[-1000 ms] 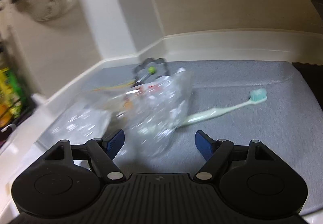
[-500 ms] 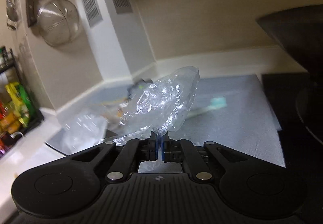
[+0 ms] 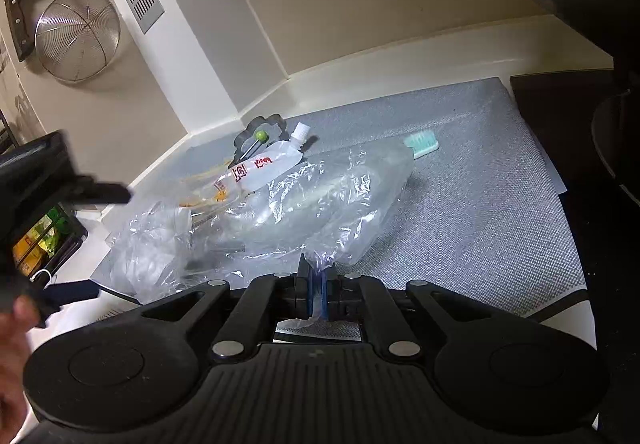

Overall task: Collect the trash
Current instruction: 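Grasp the clear plastic bag with the right gripper while the left gripper approaches the mat, then grasp a second clear plastic bag with the left gripper, then lift and carry both clear plastic bags toward the bin with both grippers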

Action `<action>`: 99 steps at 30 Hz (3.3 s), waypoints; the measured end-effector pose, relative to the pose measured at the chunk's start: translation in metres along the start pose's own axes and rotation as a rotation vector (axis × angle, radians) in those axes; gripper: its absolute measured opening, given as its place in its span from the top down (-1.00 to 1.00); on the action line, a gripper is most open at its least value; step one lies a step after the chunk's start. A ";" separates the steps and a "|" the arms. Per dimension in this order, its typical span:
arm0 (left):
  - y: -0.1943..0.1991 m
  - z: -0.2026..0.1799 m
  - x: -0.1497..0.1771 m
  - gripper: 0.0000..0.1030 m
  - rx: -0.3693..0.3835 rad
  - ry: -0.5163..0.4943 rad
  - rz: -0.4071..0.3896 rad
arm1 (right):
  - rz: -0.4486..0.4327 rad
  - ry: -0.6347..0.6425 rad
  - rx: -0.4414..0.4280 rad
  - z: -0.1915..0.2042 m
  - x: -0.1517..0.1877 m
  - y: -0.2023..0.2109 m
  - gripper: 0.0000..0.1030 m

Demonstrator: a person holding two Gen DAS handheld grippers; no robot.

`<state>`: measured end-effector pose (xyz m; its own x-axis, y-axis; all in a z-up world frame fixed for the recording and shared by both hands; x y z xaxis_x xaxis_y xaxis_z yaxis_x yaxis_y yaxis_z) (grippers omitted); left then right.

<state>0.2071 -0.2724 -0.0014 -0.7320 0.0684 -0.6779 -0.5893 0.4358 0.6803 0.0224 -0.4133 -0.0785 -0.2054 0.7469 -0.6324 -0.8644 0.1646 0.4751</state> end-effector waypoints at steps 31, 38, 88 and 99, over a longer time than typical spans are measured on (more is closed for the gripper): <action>0.209 0.072 0.054 0.89 -0.045 -0.140 -0.275 | -0.143 0.058 -0.086 0.010 -0.001 0.023 0.88; 0.271 0.124 0.108 0.89 -0.177 -0.155 -0.283 | -0.174 0.098 -0.133 0.016 0.001 0.030 0.89; 0.327 0.164 0.294 0.89 -0.121 -0.343 -0.142 | 0.134 0.537 -0.178 0.095 0.255 0.246 0.90; 0.323 0.164 0.296 0.89 -0.111 -0.342 -0.130 | 0.150 0.554 -0.173 0.099 0.260 0.242 0.90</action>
<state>-0.1437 0.0360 -0.0277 -0.5038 0.3226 -0.8013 -0.7168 0.3615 0.5962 -0.1951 -0.1155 -0.0671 -0.4995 0.2987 -0.8132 -0.8601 -0.0586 0.5068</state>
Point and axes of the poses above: each gripper's, at about its wrist camera, not at the fingertips, and y roughly against the way its jaws point, z to its left, x to its underside, the point moved 3 cm from there along -y, roughly the way its jaws point, and after that the axes turned 14 degrees about -y, right-handed, at the moved point
